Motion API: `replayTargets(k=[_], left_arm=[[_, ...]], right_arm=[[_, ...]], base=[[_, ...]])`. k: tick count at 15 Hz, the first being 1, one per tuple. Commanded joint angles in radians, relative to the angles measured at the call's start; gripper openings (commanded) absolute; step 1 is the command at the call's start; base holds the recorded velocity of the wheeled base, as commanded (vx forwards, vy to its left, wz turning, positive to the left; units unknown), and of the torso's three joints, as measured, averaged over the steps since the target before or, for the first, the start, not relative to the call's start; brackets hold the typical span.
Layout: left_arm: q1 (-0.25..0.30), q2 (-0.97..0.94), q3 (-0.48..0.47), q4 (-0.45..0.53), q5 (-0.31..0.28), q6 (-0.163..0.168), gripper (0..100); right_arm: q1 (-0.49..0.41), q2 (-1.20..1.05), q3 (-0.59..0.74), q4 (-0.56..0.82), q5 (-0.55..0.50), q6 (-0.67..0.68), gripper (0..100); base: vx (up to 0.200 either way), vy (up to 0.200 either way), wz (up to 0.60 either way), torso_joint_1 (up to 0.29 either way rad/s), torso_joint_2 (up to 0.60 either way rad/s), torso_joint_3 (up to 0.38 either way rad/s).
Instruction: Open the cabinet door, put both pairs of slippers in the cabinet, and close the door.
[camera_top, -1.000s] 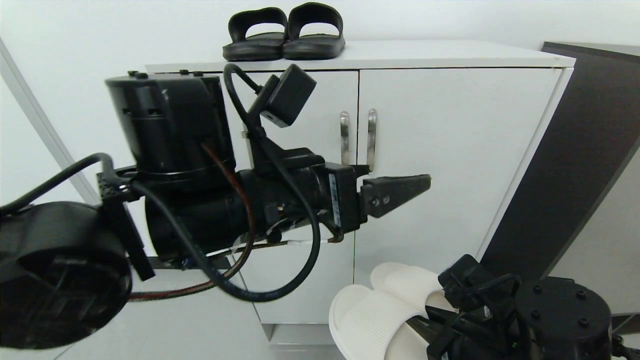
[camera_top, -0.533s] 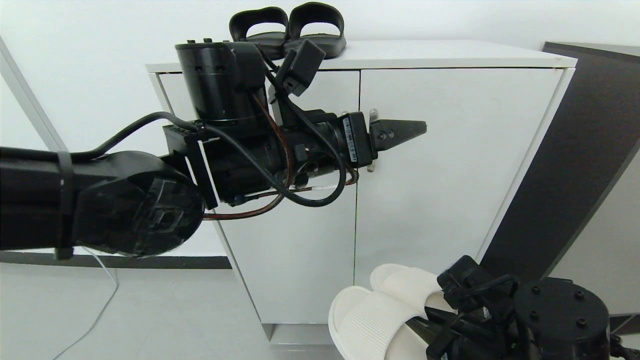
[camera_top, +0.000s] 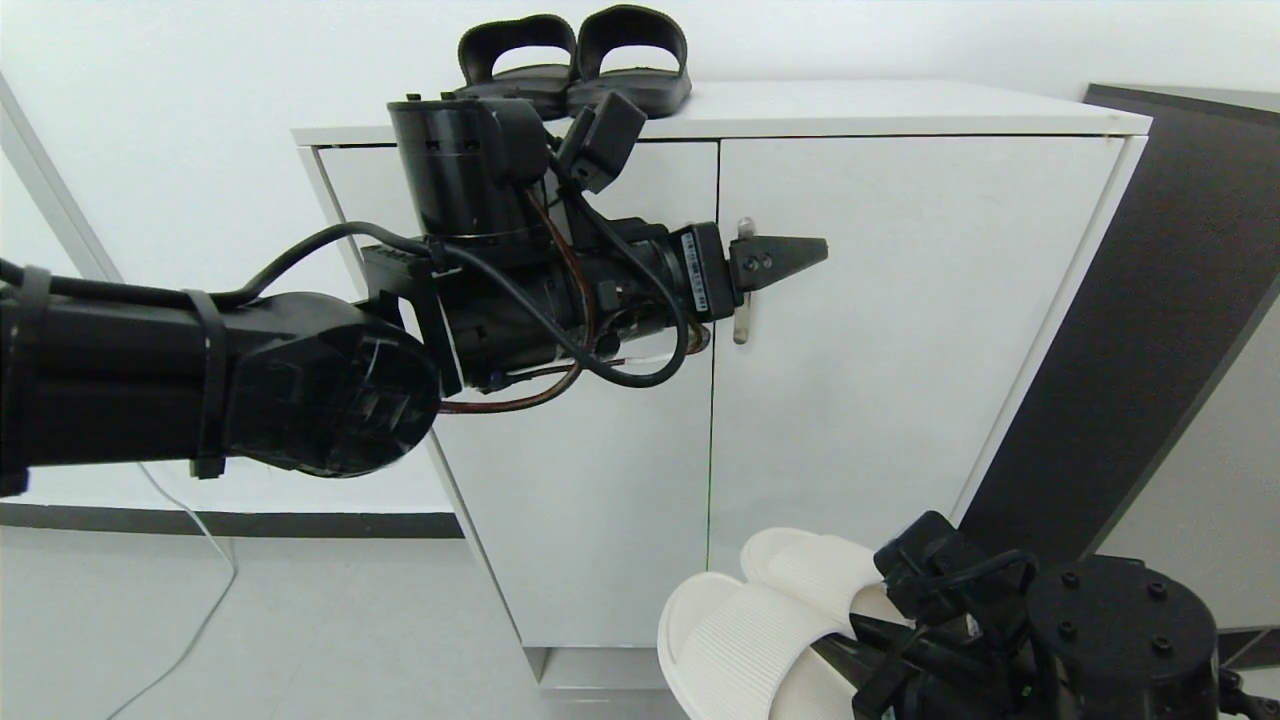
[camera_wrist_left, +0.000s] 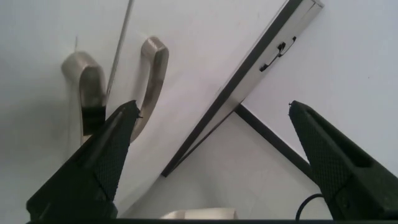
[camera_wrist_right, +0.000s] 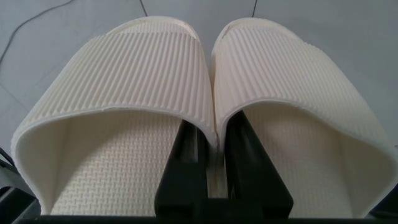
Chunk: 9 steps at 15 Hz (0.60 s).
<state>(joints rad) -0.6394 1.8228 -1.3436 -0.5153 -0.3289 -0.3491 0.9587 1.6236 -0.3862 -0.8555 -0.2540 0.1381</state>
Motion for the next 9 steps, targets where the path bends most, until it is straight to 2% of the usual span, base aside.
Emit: replayTargets(k=[1, 4, 9], left_arm=[[0.009, 0.03, -0.02, -0.002, 0.011, 0.001, 100], [0.01, 0.087, -0.066, -0.002, 0.027, 0.002, 100], [0.009, 0.112, -0.091, 0.001, 0.027, 0.002, 100]], right_arm=[[0.002, 0.001, 0.0, 0.0, 0.001, 0.0, 0], [0.0, -0.001, 0.001, 0.0, 0.001, 0.0, 0], [0.0, -0.001, 0.001, 0.0, 0.002, 0.003, 0]], base=[[0.0, 0.0, 0.0, 0.0, 0.0, 0.0], [0.0, 0.0, 0.0, 0.0, 0.0, 0.0], [0.0, 0.0, 0.0, 0.0, 0.0, 0.0]])
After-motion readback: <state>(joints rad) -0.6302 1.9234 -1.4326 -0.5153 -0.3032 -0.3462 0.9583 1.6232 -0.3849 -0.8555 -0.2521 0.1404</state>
